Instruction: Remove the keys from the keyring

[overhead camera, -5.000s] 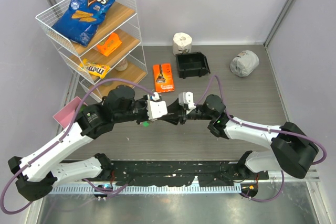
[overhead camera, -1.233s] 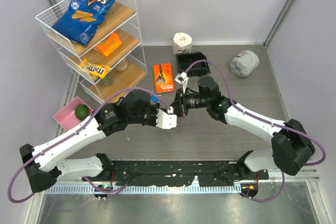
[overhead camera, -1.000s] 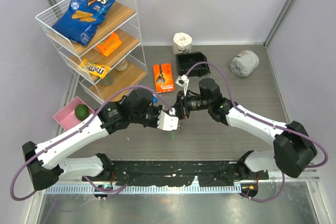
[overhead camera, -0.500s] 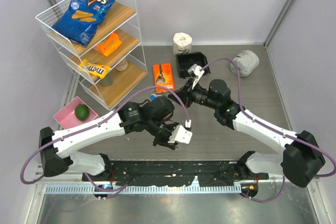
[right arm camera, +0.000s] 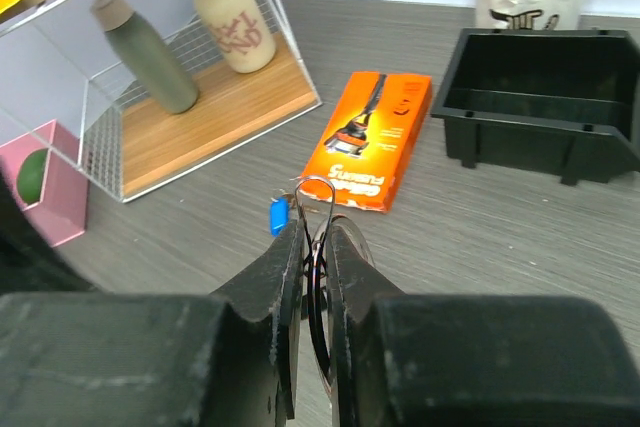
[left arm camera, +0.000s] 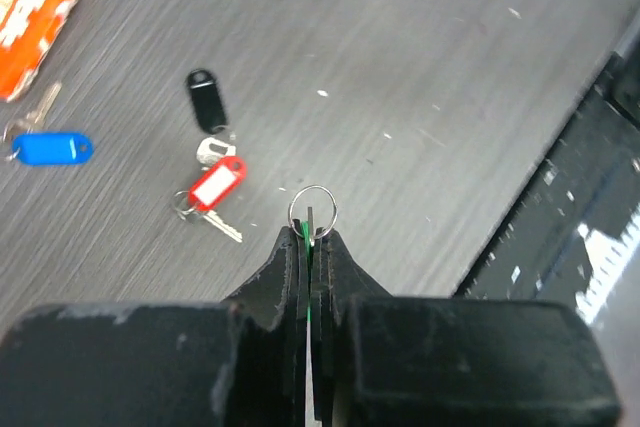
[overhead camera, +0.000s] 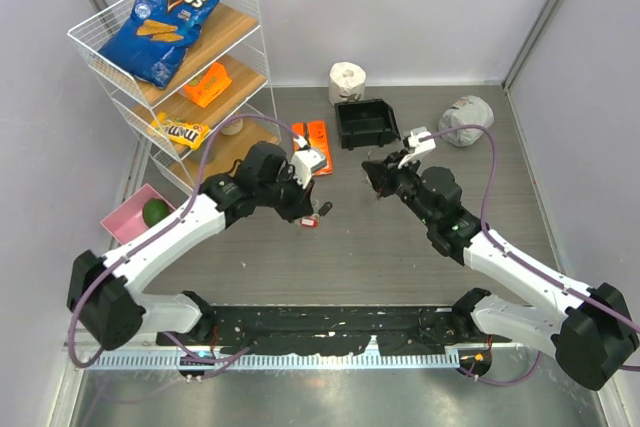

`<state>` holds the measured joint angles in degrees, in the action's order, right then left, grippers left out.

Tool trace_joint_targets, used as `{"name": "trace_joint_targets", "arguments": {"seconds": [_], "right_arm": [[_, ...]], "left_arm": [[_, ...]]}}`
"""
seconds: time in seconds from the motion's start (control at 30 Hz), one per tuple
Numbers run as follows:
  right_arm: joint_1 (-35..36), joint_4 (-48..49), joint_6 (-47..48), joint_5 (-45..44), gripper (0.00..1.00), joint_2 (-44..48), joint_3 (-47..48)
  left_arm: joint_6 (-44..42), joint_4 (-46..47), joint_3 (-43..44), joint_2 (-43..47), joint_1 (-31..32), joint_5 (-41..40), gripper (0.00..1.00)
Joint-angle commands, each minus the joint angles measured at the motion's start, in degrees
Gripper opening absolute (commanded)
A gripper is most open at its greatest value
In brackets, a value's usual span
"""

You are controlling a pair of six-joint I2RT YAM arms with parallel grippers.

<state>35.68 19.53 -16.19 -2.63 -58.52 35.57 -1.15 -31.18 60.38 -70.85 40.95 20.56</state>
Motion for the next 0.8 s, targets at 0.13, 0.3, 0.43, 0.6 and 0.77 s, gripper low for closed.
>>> {"name": "trace_joint_targets", "arguments": {"seconds": [0.13, 0.3, 0.43, 0.6, 0.77], "right_arm": [[-0.6, 4.1, 1.1, -7.2, 0.05, 2.4, -1.5], [-1.5, 0.9, 1.1, -9.3, 0.05, -0.3, 0.5], [-3.4, -3.1, 0.7, -8.6, 0.05, -5.3, 3.5], [-7.6, -5.8, -0.7, -6.5, 0.05, -12.9, 7.5], [-13.9, -7.8, -0.8, -3.6, 0.05, -20.4, 11.9]], "left_arm": [[10.1, 13.5, 0.5, -9.9, -6.1, -11.6, 0.59], [11.8, 15.1, -2.0, -5.0, -6.1, -16.2, 1.00], [10.9, 14.7, -6.0, 2.6, -6.1, -19.8, 1.00], [13.4, 15.2, -11.7, 9.4, -6.1, -24.4, 1.00], [16.6, 16.9, -16.3, 15.2, -6.1, -28.3, 1.00]]}}
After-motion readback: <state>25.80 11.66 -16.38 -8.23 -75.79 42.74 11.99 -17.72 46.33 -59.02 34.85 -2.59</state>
